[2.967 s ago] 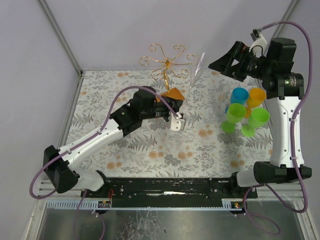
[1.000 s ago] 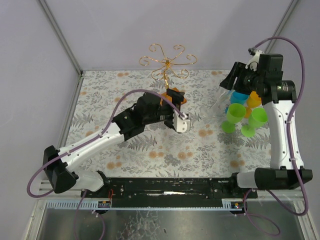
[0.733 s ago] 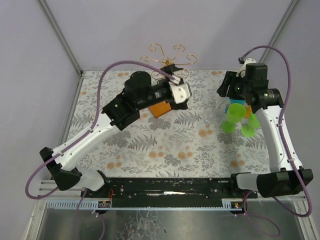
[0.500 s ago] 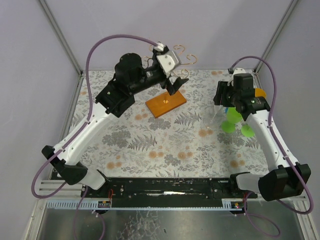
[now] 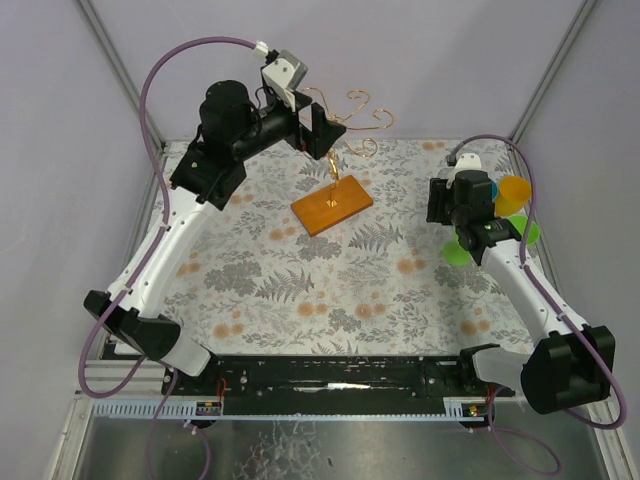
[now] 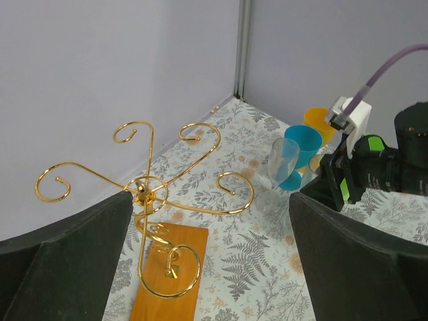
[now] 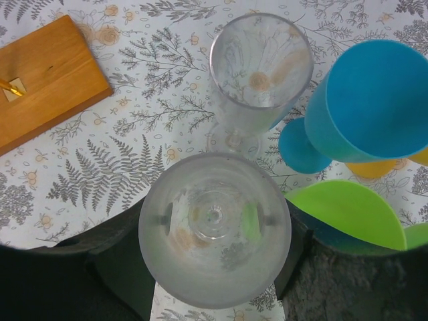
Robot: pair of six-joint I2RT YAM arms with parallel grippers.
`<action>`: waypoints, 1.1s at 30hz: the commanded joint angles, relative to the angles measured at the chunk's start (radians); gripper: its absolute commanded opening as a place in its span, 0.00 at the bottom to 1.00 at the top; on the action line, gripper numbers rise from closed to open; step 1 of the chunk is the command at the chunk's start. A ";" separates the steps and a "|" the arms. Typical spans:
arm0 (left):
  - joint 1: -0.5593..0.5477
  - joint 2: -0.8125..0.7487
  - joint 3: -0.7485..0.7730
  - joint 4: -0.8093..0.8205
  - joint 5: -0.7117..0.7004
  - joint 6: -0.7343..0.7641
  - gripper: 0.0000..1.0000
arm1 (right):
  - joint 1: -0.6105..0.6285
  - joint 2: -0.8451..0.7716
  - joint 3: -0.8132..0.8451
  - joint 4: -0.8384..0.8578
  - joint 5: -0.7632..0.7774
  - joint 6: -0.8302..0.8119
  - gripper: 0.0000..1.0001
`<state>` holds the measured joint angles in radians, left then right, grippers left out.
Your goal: Take the wine glass off the wine glass rack
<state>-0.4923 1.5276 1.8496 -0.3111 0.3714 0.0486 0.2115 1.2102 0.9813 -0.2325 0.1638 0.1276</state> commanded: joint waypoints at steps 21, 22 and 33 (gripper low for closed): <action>0.081 -0.025 -0.012 0.028 0.029 -0.105 1.00 | 0.019 0.007 -0.111 0.249 0.016 -0.008 0.91; 0.084 -0.024 -0.010 0.029 0.028 -0.103 1.00 | 0.019 0.002 -0.104 0.247 0.016 -0.003 0.99; 0.173 -0.047 -0.034 0.065 -0.011 -0.124 1.00 | 0.019 -0.076 0.006 0.181 -0.035 0.049 0.99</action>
<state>-0.3546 1.5246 1.8359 -0.3046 0.3828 -0.0540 0.2218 1.1767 0.9066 -0.0486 0.1535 0.1471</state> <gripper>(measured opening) 0.997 0.987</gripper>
